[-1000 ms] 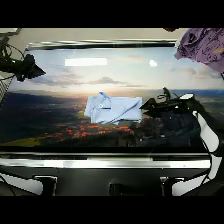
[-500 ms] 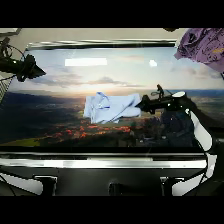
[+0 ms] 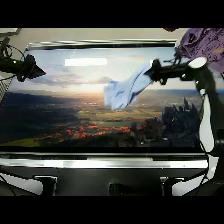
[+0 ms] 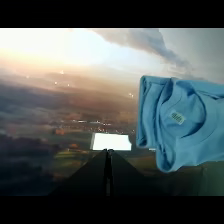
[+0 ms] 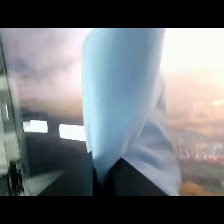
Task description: Fold the clothes and pants, and hang the long-sleeved shirts on hangers.
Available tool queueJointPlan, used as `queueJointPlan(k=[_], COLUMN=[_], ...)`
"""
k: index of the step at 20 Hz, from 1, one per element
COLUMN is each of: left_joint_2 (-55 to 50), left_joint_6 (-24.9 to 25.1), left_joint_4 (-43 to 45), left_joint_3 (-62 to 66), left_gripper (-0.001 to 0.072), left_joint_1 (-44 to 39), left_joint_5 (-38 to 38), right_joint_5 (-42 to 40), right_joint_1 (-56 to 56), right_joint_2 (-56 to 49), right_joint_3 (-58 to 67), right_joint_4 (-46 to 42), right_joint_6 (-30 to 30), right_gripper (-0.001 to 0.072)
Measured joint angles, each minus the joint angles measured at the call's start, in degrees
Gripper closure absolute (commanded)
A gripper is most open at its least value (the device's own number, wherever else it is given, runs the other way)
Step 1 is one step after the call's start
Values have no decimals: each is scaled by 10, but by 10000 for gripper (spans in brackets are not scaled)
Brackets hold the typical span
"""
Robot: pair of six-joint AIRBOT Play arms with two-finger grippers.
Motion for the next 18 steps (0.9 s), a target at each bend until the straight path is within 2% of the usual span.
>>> queueJointPlan(k=[7,12,18], left_joint_2=[0,0,0], left_joint_6=[0,0,-1], left_joint_4=[0,0,0], left_joint_3=[0,0,0], left_gripper=[686,686,686], left_joint_1=[0,0,0], left_joint_5=[0,0,-3], right_joint_5=[-19,-27,30], right_joint_1=[-104,-202,-319], right_joint_2=[1,2,15], right_joint_3=[118,131,115], right_joint_4=[-29,-33,-59], right_joint_6=[111,132,144], right_gripper=[678,678,678])
